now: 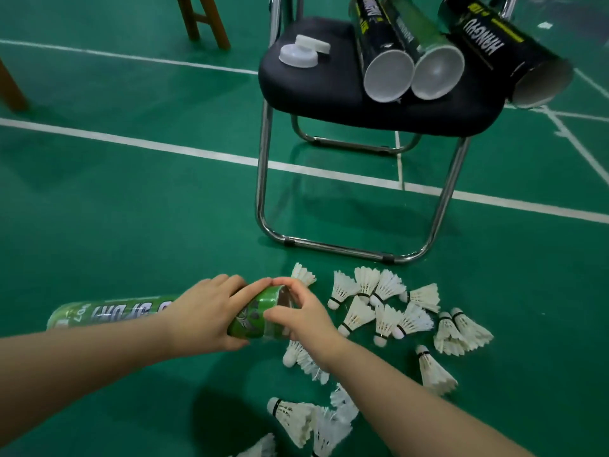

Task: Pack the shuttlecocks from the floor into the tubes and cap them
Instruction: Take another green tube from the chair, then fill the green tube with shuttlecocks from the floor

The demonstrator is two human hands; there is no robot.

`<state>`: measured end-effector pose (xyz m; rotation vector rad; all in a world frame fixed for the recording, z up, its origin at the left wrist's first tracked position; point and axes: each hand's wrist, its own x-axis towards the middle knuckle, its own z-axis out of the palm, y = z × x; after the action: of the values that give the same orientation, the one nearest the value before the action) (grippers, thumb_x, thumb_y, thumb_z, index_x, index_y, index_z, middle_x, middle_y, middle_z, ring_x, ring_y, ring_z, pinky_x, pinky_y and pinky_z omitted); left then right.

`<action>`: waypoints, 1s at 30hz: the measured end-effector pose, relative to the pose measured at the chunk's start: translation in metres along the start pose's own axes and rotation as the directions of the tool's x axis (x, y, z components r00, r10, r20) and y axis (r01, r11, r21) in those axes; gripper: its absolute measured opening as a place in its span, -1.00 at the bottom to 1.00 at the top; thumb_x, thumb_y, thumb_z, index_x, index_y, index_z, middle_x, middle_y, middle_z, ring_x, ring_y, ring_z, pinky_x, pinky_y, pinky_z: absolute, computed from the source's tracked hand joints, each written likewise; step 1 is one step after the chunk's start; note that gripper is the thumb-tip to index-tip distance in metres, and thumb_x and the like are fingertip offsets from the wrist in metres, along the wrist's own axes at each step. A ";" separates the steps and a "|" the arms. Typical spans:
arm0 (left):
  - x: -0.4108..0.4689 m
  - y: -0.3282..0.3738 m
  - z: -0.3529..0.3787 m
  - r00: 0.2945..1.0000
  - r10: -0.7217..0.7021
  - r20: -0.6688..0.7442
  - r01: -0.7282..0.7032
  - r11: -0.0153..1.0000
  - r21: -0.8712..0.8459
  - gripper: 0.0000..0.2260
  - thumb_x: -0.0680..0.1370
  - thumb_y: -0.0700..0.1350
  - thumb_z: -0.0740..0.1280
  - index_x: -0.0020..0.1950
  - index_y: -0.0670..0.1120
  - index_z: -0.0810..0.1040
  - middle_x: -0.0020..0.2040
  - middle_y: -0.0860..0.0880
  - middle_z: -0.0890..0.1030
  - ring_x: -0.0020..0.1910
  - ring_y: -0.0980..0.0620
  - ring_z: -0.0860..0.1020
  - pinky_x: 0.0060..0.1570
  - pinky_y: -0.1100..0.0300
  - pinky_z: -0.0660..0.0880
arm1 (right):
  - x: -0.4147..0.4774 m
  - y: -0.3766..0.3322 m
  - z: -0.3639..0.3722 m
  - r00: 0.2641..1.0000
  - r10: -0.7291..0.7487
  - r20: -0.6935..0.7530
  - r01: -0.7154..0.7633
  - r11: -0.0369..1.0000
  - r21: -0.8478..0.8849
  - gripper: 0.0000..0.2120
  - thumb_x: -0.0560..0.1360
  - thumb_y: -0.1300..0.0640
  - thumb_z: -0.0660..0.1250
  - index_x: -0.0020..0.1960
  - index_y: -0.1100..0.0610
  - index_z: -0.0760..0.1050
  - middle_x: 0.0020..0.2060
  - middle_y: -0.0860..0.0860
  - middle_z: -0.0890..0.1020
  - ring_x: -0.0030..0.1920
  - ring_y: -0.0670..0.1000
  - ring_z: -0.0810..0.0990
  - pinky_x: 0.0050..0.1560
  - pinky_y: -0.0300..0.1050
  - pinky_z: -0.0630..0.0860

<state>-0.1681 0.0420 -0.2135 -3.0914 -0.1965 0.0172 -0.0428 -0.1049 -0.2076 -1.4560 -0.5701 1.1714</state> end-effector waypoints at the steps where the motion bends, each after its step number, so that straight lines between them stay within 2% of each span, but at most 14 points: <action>1: 0.001 -0.001 0.010 1.000 -0.002 0.010 0.002 1.000 -0.007 -0.12 0.23 0.40 0.24 0.44 -0.01 0.21 -0.11 0.07 0.55 -0.26 0.09 0.54 -0.28 0.25 0.55 | 0.006 0.009 -0.001 0.999 0.036 0.005 -0.036 0.999 0.006 -0.67 0.37 0.29 0.35 0.02 -0.06 0.46 -0.08 -0.01 0.53 0.01 0.04 0.53 0.02 0.02 0.56; 7: 0.010 -0.007 0.054 0.996 0.011 0.092 -0.007 0.999 -0.048 -0.09 0.22 0.42 0.31 0.44 -0.03 0.23 -0.13 0.06 0.56 -0.28 0.10 0.53 -0.32 0.25 0.54 | 0.036 0.047 -0.007 0.989 0.144 0.014 -0.145 0.985 0.089 -0.62 0.20 0.21 0.35 -0.01 -0.07 0.49 -0.07 0.04 0.55 0.09 0.17 0.54 0.11 0.23 0.51; 10: 0.013 -0.010 0.065 0.991 -0.018 0.135 0.027 0.998 -0.063 -0.08 0.21 0.41 0.32 0.44 -0.02 0.21 -0.12 0.05 0.57 -0.26 0.08 0.54 -0.32 0.22 0.56 | 0.050 0.054 -0.009 0.982 0.185 0.036 -0.188 0.976 0.105 -0.60 0.20 0.21 0.35 0.00 -0.06 0.49 -0.05 0.04 0.55 0.13 0.22 0.54 0.09 0.22 0.50; 12: 0.014 -0.012 0.068 0.987 -0.025 0.159 0.038 0.996 -0.079 -0.08 0.21 0.40 0.32 0.45 -0.01 0.19 -0.12 0.04 0.57 -0.25 0.07 0.55 -0.31 0.22 0.56 | 0.057 0.056 -0.009 0.975 0.213 0.066 -0.219 0.970 0.107 -0.61 0.22 0.18 0.36 0.01 -0.08 0.48 -0.03 0.01 0.55 0.12 0.18 0.54 0.08 0.19 0.51; 15: 0.015 -0.015 0.068 0.989 -0.042 0.143 0.050 0.997 -0.052 -0.07 0.16 0.39 0.34 0.42 -0.04 0.24 -0.15 0.04 0.56 -0.29 0.07 0.54 -0.34 0.26 0.54 | 0.063 0.056 -0.016 0.965 0.252 0.073 -0.259 0.959 0.116 -0.72 0.38 0.04 0.39 0.08 -0.06 0.45 0.07 0.01 0.54 0.12 0.11 0.55 0.07 0.09 0.53; 17: 0.016 -0.016 0.067 0.990 -0.065 0.124 0.069 0.997 -0.031 -0.07 0.14 0.39 0.35 0.39 -0.05 0.27 -0.16 0.03 0.56 -0.30 0.06 0.55 -0.34 0.27 0.53 | 0.068 0.055 -0.026 0.964 0.265 -0.011 -0.264 0.963 0.051 -0.89 0.53 -0.01 0.26 0.05 -0.07 0.45 0.10 0.00 0.54 0.10 0.04 0.55 0.03 -0.04 0.55; 18: 0.015 -0.018 0.067 0.990 -0.079 0.116 0.083 0.996 -0.030 -0.08 0.15 0.38 0.34 0.39 -0.05 0.27 -0.16 0.02 0.57 -0.29 0.05 0.55 -0.34 0.27 0.54 | 0.071 0.056 -0.033 0.961 0.266 -0.077 -0.267 0.964 -0.008 -0.91 0.56 -0.02 0.21 0.04 -0.07 0.44 0.09 -0.02 0.55 0.05 -0.01 0.55 0.02 -0.08 0.54; 21: 0.011 -0.023 0.067 0.984 -0.138 0.112 0.147 0.986 -0.076 -0.12 0.20 0.36 0.25 0.42 -0.04 0.21 -0.13 -0.02 0.57 -0.25 -0.02 0.57 -0.27 0.19 0.57 | 0.074 0.063 -0.052 0.940 0.224 -0.258 -0.274 0.945 -0.179 -0.85 0.57 0.04 0.19 0.11 0.01 0.44 0.09 0.00 0.56 -0.05 -0.07 0.53 -0.08 -0.15 0.48; 23: 0.006 -0.026 0.068 0.975 -0.184 0.126 0.197 0.974 -0.109 -0.14 0.22 0.36 0.20 0.43 -0.01 0.16 -0.10 -0.04 0.58 -0.19 -0.07 0.58 -0.21 0.14 0.58 | 0.073 0.070 -0.059 0.925 0.203 -0.320 -0.299 0.911 -0.285 -0.79 0.55 0.07 0.19 0.17 0.05 0.45 0.12 0.03 0.56 0.01 -0.03 0.53 -0.05 -0.14 0.43; 25: 0.000 -0.028 0.070 0.964 -0.213 0.158 0.233 0.964 -0.126 -0.14 0.24 0.36 0.20 0.45 0.01 0.11 -0.04 -0.06 0.58 -0.12 -0.10 0.58 -0.12 0.10 0.58 | 0.071 0.076 -0.060 0.926 0.207 -0.314 -0.329 0.851 -0.408 -0.73 0.54 0.07 0.19 0.22 0.08 0.44 0.16 0.03 0.55 0.03 -0.01 0.50 0.00 -0.12 0.42; 28: -0.008 -0.029 0.073 0.938 -0.255 0.237 0.293 0.945 -0.144 -0.10 0.29 0.33 0.29 0.52 0.02 0.04 0.11 -0.07 0.52 0.07 -0.11 0.52 0.09 0.05 0.50 | 0.072 0.081 -0.057 0.930 0.240 -0.277 -0.360 0.746 -0.561 -0.68 0.55 0.07 0.16 0.28 0.05 0.39 0.20 0.01 0.51 -0.03 -0.01 0.49 -0.01 -0.11 0.44; 30: -0.011 -0.029 0.073 0.927 -0.277 0.254 0.320 0.936 -0.145 -0.08 0.31 0.35 0.27 0.53 0.03 -0.02 0.16 -0.06 0.48 0.13 -0.10 0.48 0.15 0.04 0.46 | 0.078 0.082 -0.053 0.945 0.232 -0.232 -0.328 0.693 -0.643 -0.65 0.55 0.10 0.15 0.33 0.06 0.36 0.27 0.01 0.47 0.08 0.00 0.47 0.05 -0.12 0.42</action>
<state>-0.1833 0.0730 -0.2850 -3.1958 -0.7184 0.3690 0.0128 -0.0832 -0.3173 -2.3065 -0.7431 1.1355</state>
